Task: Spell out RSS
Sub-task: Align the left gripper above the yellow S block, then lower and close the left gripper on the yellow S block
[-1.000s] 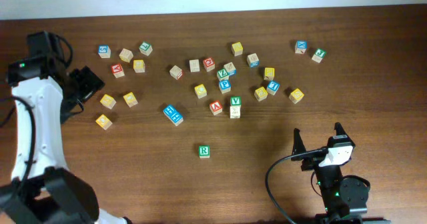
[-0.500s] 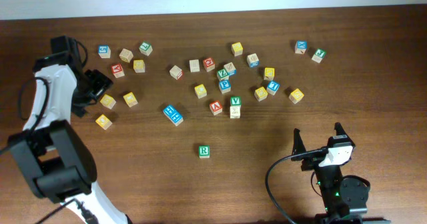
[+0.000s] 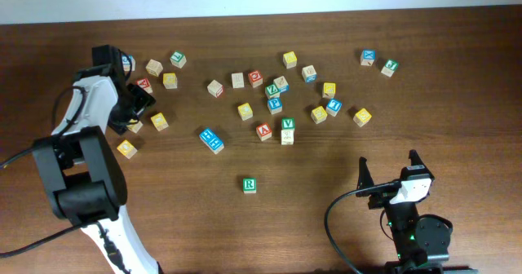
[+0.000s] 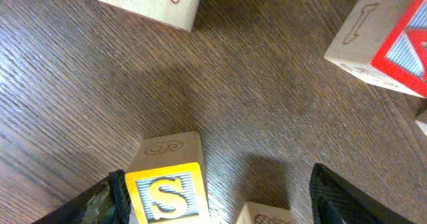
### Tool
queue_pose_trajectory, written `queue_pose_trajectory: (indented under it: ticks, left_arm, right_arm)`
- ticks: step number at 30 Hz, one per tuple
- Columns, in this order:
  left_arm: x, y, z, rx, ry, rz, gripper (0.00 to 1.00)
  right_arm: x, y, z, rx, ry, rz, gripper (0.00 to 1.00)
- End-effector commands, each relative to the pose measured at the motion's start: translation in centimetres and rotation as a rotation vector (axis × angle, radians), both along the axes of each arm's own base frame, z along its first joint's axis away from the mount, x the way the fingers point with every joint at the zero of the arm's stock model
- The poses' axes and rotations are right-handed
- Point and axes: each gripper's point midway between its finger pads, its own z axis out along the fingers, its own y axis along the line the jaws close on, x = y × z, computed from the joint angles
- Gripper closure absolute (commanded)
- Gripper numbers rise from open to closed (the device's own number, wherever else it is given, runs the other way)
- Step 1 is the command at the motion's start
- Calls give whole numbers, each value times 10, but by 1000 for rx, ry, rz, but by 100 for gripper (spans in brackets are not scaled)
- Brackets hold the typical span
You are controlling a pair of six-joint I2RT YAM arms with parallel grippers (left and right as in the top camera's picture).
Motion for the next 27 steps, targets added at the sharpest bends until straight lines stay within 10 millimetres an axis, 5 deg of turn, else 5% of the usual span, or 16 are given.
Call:
queue_pose_trajectory:
  ticks: [1, 7, 12, 17, 27]
  left_arm:
    - [3, -1, -3, -6, 3, 23, 24]
    - [-5, -2, -22, -14, 58, 23, 26]
    - [-2, 4, -21, 14, 48, 29, 39]
    - [-2, 11, -20, 55, 47, 35, 38]
    - [-1, 15, -20, 79, 46, 35, 55]
  right_arm:
    - [0, 1, -3, -7, 5, 4, 2]
    - [0, 1, -3, -7, 5, 4, 2]
    - [0, 1, -3, -7, 5, 4, 2]
    - [0, 1, -3, -7, 5, 4, 2]
    - [0, 1, -3, -7, 5, 4, 2]
